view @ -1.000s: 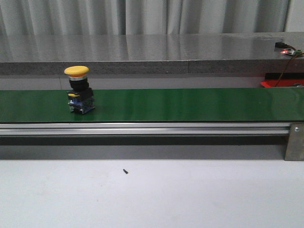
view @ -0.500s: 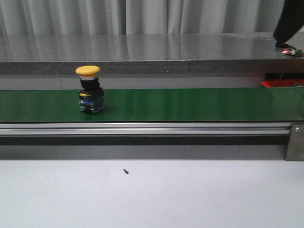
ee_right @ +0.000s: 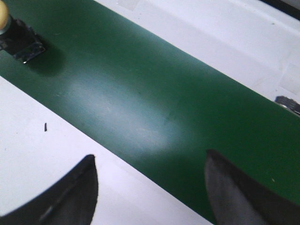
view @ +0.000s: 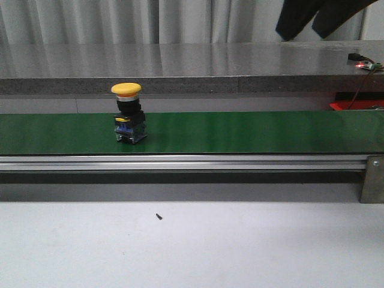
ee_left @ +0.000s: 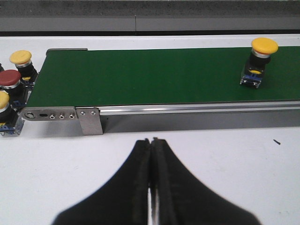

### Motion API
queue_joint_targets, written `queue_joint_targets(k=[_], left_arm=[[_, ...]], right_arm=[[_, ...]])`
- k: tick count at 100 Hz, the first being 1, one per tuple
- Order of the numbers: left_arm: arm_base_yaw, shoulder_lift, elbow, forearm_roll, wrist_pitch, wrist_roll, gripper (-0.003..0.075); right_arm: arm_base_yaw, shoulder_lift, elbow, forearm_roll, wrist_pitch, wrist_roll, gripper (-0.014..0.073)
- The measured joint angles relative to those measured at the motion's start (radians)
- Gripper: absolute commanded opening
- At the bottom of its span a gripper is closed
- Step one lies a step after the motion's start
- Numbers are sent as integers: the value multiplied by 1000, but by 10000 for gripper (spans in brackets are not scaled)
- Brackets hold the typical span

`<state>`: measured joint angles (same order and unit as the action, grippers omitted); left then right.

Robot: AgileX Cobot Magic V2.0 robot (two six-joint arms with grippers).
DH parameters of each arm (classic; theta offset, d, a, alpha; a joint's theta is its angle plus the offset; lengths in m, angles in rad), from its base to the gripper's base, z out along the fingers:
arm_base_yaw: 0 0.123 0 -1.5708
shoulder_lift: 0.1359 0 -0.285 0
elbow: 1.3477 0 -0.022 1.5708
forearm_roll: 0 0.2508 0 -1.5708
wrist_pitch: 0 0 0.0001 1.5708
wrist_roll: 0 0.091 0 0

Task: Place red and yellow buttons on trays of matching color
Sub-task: 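Grasp the second yellow button on the belt with the right gripper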

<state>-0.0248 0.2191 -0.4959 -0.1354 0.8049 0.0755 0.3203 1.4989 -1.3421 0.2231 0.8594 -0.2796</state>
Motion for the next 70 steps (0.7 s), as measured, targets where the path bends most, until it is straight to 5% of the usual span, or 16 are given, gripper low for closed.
queue_joint_targets(k=[11,28,70], left_arm=[[0,0,0,0,0,0,-20],[0,0,0,0,0,0,-20],[0,0,0,0,0,0,-20]], right_arm=[[46,66,-53,0,27,-13,512],[112,170,-150,0,73,-26,659],[252,366,-328,0,106,-162,654]])
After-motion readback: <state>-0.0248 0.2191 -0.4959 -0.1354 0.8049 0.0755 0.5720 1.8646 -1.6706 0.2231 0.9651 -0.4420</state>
